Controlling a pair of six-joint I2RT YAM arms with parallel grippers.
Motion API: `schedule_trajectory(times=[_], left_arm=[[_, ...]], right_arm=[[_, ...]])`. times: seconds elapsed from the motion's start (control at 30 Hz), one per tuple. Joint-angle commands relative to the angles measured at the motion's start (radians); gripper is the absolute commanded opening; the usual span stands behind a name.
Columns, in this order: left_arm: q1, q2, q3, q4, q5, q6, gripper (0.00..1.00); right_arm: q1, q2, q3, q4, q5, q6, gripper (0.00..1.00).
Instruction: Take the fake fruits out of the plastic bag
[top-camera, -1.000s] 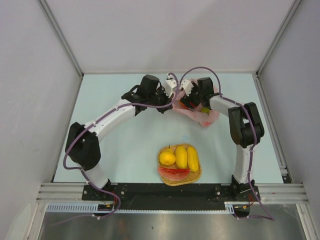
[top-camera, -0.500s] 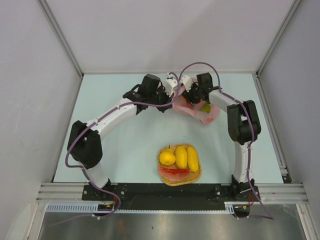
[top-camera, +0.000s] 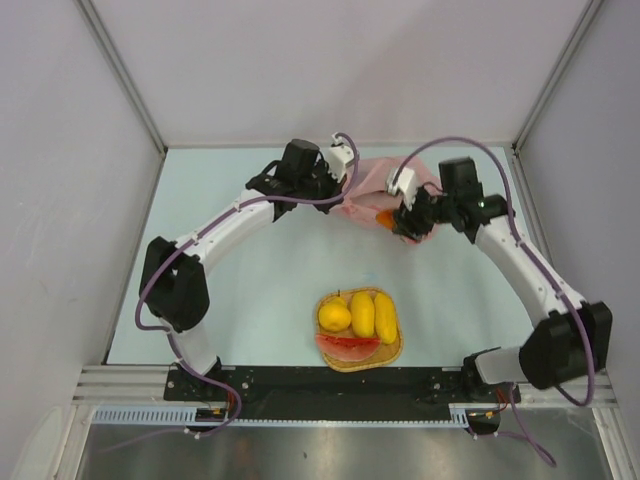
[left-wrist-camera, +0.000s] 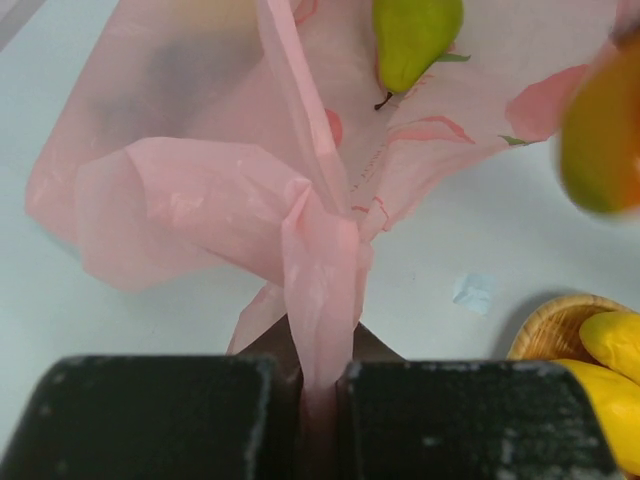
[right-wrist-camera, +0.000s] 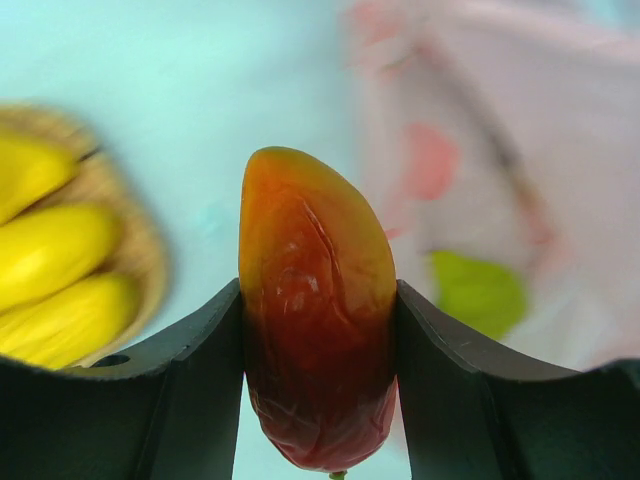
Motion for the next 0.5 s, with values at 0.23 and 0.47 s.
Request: schedule_trajectory(times=[0.23, 0.47], left_arm=[[0.038, -0.064, -0.025, 0.022, 0.015, -0.007, 0.01], [0.041, -0.117, -0.086, 0.023, 0.072, -0.033, 0.03]], right_arm=[[0.333, -0.449, -0.344, -0.308, 0.016, -0.147, 0.32], [0.586, -0.428, -0.361, -0.189, 0.156, 0.054, 0.34]])
